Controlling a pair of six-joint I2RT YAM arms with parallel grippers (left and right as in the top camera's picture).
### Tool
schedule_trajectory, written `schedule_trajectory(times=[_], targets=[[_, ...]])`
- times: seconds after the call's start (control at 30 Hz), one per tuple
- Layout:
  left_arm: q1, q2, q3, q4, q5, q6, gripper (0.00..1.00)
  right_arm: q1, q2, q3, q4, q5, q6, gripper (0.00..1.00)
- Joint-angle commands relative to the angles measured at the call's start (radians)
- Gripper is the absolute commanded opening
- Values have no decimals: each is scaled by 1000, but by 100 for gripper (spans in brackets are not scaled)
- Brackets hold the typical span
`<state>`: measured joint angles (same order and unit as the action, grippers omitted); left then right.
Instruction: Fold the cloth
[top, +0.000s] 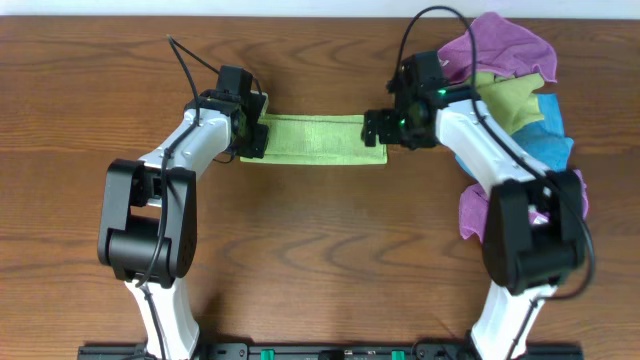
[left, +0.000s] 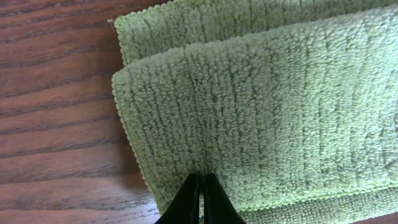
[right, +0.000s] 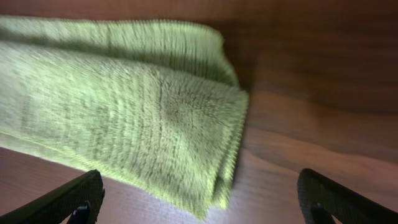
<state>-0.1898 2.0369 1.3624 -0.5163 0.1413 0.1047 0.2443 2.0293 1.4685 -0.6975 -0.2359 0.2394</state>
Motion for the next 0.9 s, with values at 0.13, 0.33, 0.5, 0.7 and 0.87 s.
schedule_trajectory(times=[0.13, 0.33, 0.5, 0.7, 0.87], targets=[[4, 4, -38, 46, -18, -24, 6, -36, 31, -10, 25, -79, -16, 99], [6, 4, -42, 64, -19, -38, 6, -49, 31, -10, 19, -79, -17, 99], [6, 4, -54, 69, -56, -38, 6, -49, 31, -10, 21, -79, -25, 99], [6, 5, -82, 77, -56, -38, 6, -51, 55, -11, 29, -111, -32, 99], [6, 5, -88, 76, -56, -38, 6, -56, 101, -11, 31, -193, -31, 96]])
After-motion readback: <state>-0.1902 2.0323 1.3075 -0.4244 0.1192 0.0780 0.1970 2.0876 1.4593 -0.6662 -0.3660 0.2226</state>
